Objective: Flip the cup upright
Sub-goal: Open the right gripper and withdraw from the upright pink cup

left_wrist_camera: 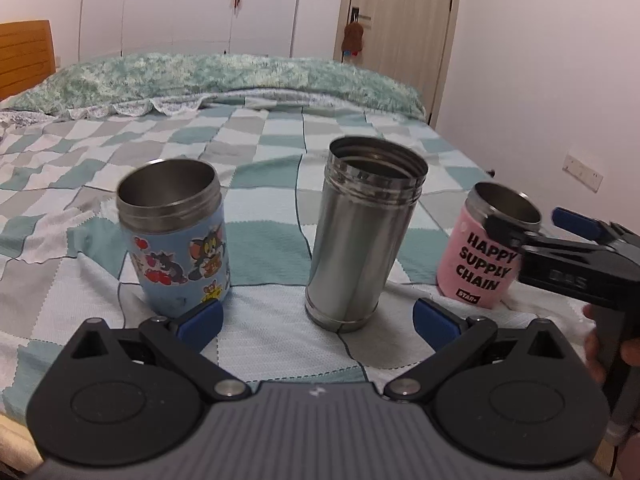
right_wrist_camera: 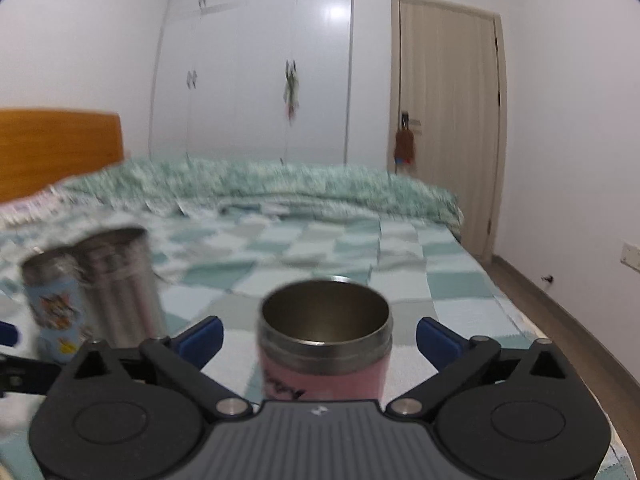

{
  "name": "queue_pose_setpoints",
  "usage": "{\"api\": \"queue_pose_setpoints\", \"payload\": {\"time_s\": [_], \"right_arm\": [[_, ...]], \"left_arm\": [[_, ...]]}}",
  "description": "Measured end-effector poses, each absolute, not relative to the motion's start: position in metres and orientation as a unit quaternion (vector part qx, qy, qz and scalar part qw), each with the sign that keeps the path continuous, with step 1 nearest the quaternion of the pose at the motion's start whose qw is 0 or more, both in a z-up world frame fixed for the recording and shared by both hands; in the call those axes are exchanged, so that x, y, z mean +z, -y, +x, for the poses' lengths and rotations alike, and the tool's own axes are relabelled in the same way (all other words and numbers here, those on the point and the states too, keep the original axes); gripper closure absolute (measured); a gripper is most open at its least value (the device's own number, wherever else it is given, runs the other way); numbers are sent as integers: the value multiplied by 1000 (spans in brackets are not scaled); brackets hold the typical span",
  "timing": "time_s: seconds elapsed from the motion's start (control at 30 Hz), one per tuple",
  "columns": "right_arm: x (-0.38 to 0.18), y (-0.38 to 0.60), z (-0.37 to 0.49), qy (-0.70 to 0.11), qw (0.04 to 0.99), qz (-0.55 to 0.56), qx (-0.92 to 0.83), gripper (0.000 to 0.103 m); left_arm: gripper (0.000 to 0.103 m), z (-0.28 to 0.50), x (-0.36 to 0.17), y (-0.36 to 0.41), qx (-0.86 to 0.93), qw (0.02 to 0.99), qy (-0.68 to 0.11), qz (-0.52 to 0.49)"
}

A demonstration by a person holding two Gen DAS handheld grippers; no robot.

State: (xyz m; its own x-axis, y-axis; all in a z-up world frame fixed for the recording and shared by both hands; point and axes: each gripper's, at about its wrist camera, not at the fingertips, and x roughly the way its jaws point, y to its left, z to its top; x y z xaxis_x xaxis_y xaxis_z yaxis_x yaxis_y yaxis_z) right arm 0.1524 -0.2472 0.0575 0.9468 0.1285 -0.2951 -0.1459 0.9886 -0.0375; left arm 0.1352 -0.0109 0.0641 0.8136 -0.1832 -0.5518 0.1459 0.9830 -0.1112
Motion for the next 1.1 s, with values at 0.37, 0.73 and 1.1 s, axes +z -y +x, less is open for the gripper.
{"api": "queue_pose_setpoints", "payload": {"time_s": [0.37,0.73,1.1], "right_arm": [[61,246,34,-55,993,-8,100,0],[26,238,-6,-50,995,-7,82,0],[24,229,-7,-39,995,-13,91,0]], "left_arm": [[0,63,58,-15,-57,985,-161,-27],[0,20,19,-19,-17,993,-114,-12],[0,13,14,-31,-10,994,-107,-27]]}}
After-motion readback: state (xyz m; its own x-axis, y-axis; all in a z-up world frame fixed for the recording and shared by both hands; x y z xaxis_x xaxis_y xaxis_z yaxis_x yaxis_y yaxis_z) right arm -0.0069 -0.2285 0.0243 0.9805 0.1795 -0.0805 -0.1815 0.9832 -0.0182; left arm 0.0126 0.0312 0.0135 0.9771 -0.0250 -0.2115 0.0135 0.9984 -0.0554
